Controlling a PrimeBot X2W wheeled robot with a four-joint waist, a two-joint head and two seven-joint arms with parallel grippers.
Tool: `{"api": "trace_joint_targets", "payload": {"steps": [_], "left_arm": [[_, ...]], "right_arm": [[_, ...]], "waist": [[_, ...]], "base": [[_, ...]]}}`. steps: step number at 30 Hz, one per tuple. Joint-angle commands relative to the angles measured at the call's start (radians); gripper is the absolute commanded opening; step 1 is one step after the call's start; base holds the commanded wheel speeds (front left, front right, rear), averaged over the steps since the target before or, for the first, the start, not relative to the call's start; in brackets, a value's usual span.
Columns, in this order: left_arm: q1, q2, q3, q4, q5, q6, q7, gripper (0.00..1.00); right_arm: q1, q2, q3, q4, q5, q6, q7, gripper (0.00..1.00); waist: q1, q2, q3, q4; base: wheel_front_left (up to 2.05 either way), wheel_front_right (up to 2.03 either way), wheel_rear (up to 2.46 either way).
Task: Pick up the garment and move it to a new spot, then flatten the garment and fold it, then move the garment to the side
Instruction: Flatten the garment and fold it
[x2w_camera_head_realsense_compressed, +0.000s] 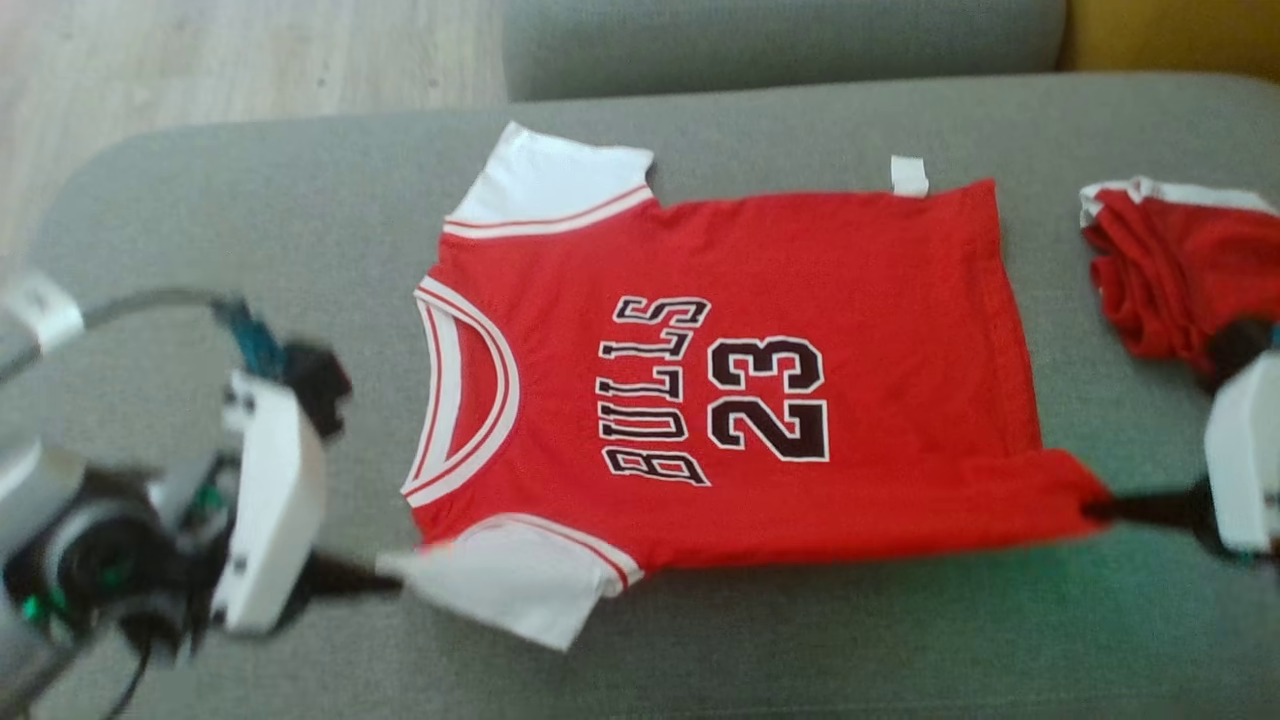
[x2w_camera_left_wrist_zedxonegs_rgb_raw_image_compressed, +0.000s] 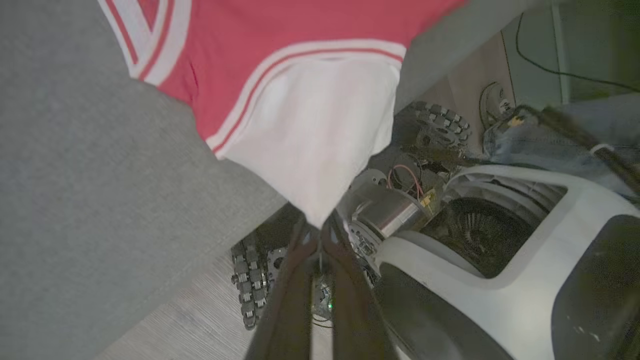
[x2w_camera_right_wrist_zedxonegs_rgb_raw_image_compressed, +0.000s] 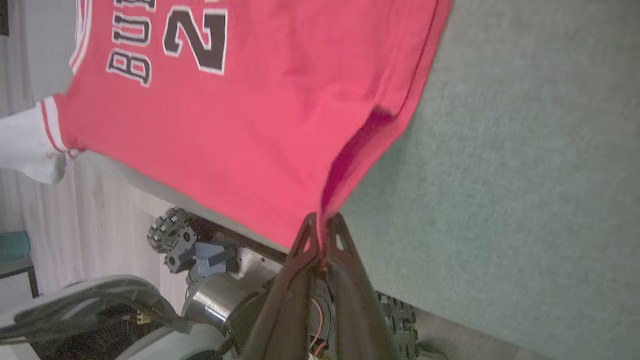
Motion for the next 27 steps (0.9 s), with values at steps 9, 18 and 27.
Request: {"api": "trace_joint_targets", "payload": {"steps": [9, 18, 27], "left_arm": [[-0.297, -0.134, 0.066, 0.229, 0.116, -0.025, 0.005, 0.0], [-0.42, -0.216, 0.05, 0.472, 0.189, -0.052, -0.012, 0.0], [-0.44, -0.274, 0.047, 0.57, 0.2, -0.08, -0.058, 0.0]], "right_arm": [[-0.16, 0.127, -0.055, 0.193, 0.008, 0.008, 0.04, 0.0], [-0.231, 0.21, -0.068, 0.359, -0.013, 0.008, 0.049, 0.0], [-0.27, 0.278, -0.088, 0.428, -0.022, 0.008, 0.016, 0.0]], "waist": [[0.0001, 0.0, 0.096, -0.025], [0.0001, 0.0, 0.135, -0.042], [0.0001, 0.0, 0.149, -0.051]], "base": [[0.0, 0.0, 0.0], [0.0, 0.0, 0.0], [0.0, 0.0, 0.0]]}}
